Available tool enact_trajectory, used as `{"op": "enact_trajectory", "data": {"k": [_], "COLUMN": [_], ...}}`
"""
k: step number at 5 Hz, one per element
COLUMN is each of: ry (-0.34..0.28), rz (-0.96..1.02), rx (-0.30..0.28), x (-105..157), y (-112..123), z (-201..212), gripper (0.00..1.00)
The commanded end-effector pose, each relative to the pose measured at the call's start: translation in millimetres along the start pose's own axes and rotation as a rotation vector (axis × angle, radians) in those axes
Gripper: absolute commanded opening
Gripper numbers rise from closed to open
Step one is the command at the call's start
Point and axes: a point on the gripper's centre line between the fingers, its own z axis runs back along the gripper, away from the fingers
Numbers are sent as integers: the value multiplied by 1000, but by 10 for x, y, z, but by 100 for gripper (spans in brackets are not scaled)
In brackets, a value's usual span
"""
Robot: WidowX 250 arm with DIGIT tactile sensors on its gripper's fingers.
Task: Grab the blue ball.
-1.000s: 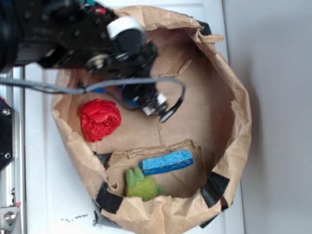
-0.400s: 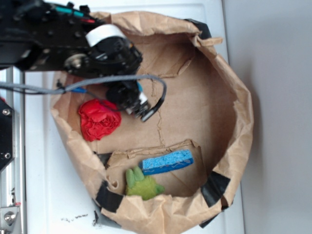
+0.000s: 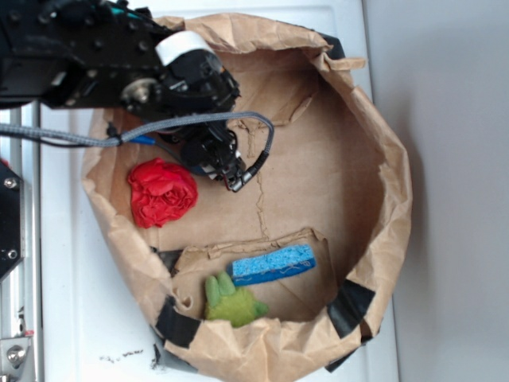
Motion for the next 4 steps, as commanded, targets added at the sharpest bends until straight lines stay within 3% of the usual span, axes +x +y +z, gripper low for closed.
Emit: {"op": "enact_trajectory", "data": {"k": [1,2,3,4], "ry": [-3,10,70,98], "rz": [54,54,54,27], "rx": [-58,-93,-159,-180], "x": [194,220,297,330], "y": [-12,-49,-154,-173], "z": [347,446,742,980], "gripper": [0,0,0,0]}}
